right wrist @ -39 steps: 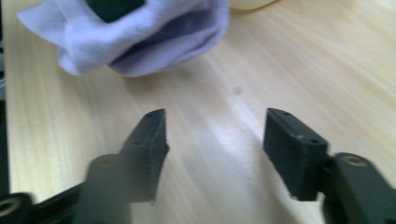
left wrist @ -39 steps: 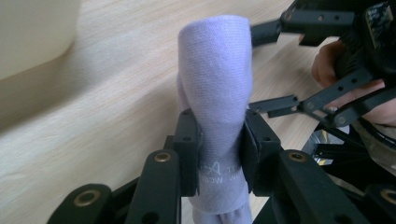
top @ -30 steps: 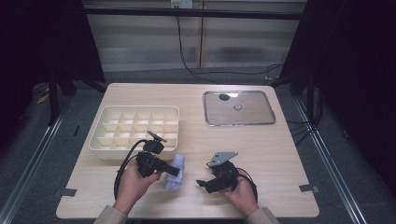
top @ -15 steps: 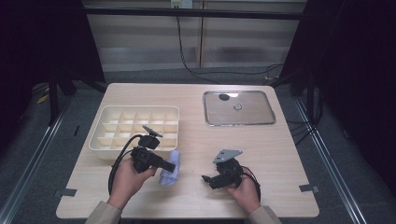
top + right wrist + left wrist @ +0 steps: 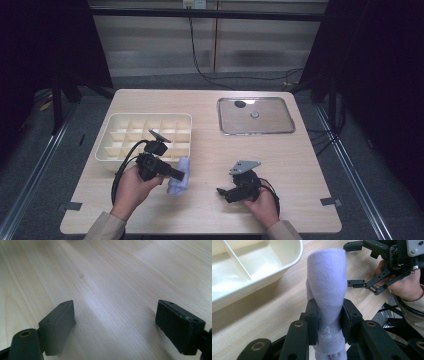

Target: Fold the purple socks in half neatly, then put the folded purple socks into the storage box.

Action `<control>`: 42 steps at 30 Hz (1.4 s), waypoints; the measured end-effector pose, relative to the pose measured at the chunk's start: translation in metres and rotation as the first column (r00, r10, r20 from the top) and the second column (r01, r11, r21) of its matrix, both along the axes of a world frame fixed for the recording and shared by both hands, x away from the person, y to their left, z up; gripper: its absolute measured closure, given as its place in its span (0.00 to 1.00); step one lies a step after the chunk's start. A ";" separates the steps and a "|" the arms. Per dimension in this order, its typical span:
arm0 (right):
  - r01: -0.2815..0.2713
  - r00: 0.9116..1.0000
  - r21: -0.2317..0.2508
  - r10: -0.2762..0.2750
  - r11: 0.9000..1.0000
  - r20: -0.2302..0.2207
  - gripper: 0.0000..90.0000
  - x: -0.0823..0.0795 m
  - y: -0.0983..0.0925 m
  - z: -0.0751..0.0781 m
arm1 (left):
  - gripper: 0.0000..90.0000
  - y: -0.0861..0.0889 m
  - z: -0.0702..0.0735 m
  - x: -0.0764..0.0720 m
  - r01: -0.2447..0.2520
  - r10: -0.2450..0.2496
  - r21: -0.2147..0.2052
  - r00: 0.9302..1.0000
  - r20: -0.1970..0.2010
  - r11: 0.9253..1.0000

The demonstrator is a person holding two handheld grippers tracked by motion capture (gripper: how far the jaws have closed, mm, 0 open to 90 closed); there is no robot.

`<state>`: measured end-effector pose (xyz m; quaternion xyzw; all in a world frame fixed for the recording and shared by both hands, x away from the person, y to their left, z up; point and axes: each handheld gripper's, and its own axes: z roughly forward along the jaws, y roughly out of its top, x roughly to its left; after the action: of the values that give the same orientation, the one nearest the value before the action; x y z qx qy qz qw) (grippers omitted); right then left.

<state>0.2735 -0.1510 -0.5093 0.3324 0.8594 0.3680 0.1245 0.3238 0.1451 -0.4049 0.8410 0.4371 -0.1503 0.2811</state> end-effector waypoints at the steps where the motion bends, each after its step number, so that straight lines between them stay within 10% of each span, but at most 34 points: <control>1: 0.001 1.000 0.001 -0.001 1.000 0.000 0.17 0.000 0.000 0.000 | 0.78 0.000 0.001 0.000 -0.007 0.007 -0.002 1.000 0.001 1.000; 42: -0.002 1.000 0.015 0.002 1.000 0.002 0.16 0.000 -0.001 -0.001 | 0.77 0.001 0.032 0.013 -0.004 0.004 0.000 1.000 0.012 1.000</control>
<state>0.2734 -0.1524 -0.5107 0.3323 0.8568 0.3747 0.1225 0.3371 0.1463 -0.3729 0.8409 0.4372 -0.1447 0.2841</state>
